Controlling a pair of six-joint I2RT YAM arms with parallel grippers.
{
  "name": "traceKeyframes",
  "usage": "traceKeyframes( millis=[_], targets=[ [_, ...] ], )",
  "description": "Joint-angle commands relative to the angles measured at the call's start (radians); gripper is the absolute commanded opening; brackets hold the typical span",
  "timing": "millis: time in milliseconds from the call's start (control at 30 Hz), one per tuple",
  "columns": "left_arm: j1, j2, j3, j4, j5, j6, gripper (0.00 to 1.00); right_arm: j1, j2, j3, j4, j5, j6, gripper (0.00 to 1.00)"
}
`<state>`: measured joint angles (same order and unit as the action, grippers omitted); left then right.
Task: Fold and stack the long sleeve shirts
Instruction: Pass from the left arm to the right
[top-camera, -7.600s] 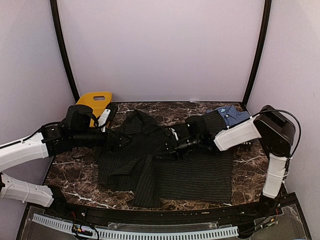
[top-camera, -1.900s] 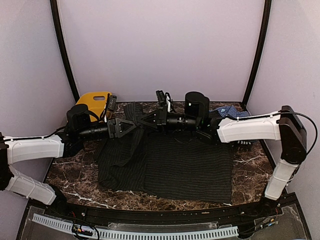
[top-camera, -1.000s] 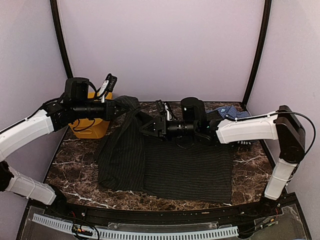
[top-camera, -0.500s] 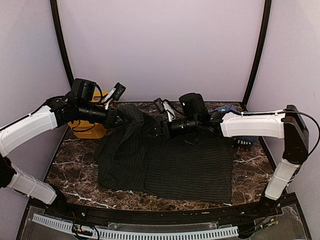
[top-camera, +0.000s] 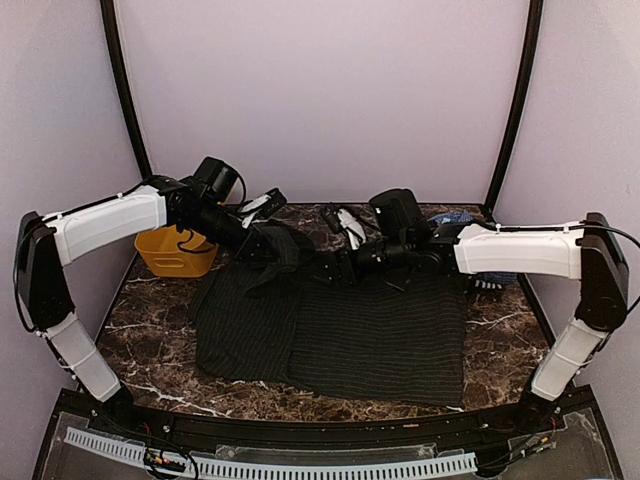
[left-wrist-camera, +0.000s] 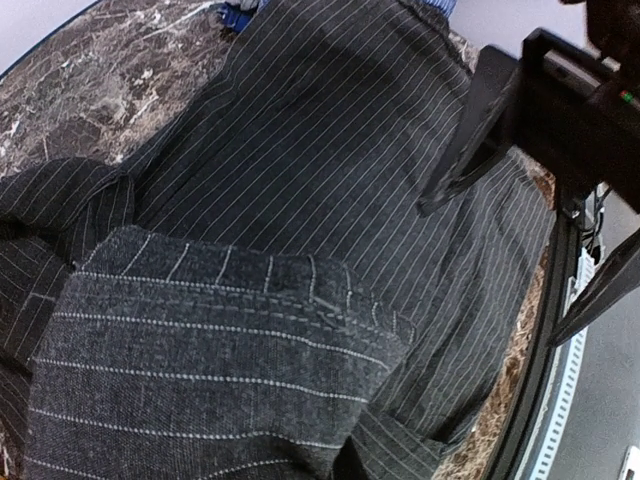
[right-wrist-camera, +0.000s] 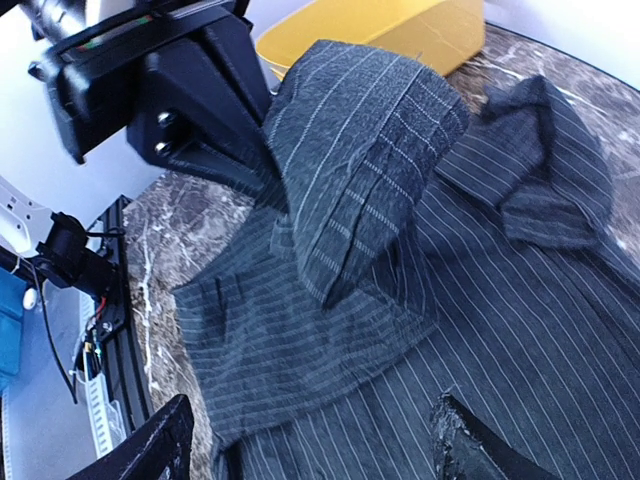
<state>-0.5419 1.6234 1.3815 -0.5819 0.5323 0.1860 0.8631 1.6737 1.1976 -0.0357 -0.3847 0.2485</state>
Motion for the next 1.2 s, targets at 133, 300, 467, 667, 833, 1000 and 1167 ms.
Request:
traceKeyframes(
  millis=[133,300,467,667,833,1000,1167],
  targets=[
    [0.028,0.242,0.208,-0.270,0.025,0.198,0.00,-0.054,-0.056,-0.084,0.011,0.072,0.012,0.78],
    [0.027,0.265,0.238,-0.318,0.117,0.241,0.00,-0.077,-0.036,-0.103,0.091,0.001,0.013,0.80],
    [0.011,0.220,0.184,-0.320,0.194,0.258,0.00,-0.101,0.032,-0.094,0.212,-0.137,0.080,0.84],
    [-0.027,0.150,0.109,-0.262,0.222,0.230,0.00,-0.091,0.160,-0.016,0.316,-0.273,0.198,0.84],
    [-0.044,0.133,0.093,-0.245,0.219,0.219,0.00,-0.047,0.236,0.058,0.299,-0.274,0.224,0.81],
    [-0.052,0.134,0.090,-0.237,0.197,0.211,0.00,-0.040,0.268,0.051,0.388,-0.341,0.291,0.59],
    [-0.052,0.124,0.085,-0.208,0.156,0.189,0.01,-0.041,0.259,0.004,0.459,-0.367,0.340,0.14]
  ],
)
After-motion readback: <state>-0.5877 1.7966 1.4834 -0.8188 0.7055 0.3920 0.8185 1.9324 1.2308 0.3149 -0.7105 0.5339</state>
